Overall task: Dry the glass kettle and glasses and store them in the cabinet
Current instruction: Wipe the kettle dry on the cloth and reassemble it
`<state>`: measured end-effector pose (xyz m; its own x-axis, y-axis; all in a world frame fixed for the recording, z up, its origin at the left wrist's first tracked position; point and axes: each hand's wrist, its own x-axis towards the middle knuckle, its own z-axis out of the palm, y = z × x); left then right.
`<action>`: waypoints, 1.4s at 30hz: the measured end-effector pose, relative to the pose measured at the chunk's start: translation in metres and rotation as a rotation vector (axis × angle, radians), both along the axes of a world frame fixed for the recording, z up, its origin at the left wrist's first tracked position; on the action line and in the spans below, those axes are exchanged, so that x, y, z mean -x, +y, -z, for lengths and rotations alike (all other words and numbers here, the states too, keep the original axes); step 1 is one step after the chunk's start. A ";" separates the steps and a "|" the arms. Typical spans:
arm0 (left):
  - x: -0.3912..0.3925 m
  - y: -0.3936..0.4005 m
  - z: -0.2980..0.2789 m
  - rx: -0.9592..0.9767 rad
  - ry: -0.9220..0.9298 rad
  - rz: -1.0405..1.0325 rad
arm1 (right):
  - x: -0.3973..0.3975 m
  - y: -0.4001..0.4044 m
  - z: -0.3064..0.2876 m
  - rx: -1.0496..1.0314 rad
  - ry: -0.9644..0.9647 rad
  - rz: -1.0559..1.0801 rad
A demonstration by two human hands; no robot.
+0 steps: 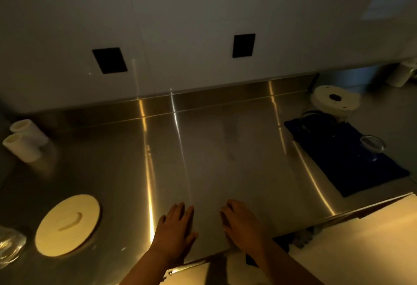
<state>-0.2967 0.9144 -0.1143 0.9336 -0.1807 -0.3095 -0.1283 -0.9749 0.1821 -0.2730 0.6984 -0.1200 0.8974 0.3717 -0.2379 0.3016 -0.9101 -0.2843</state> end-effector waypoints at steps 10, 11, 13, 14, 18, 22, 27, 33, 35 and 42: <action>-0.066 -0.074 0.008 -0.102 0.014 0.192 | -0.024 -0.060 0.005 -0.076 -0.037 0.110; -0.072 -0.081 0.008 -0.115 0.022 0.200 | -0.027 -0.072 0.004 -0.078 -0.039 0.134; -0.081 -0.095 0.009 -0.129 0.039 0.203 | -0.034 -0.096 0.005 -0.072 -0.037 0.159; -0.085 -0.104 0.010 -0.135 0.043 0.203 | -0.037 -0.108 0.006 -0.066 -0.039 0.154; -0.107 -0.146 0.012 -0.117 0.050 0.171 | -0.056 -0.155 0.007 -0.049 -0.033 0.117; -0.125 -0.202 0.013 -0.108 0.052 0.103 | -0.077 -0.212 0.005 -0.023 -0.067 0.072; -0.137 -0.291 0.014 -0.085 0.088 0.027 | -0.108 -0.308 -0.008 0.029 -0.060 0.048; -0.140 -0.390 0.009 -0.026 0.130 0.024 | -0.127 -0.389 -0.009 0.094 0.000 -0.018; -0.141 -0.412 0.008 -0.013 0.157 0.032 | -0.129 -0.404 -0.005 0.082 -0.003 -0.034; -0.155 -0.453 0.006 0.045 0.108 0.059 | -0.133 -0.422 0.005 -0.033 -0.031 -0.069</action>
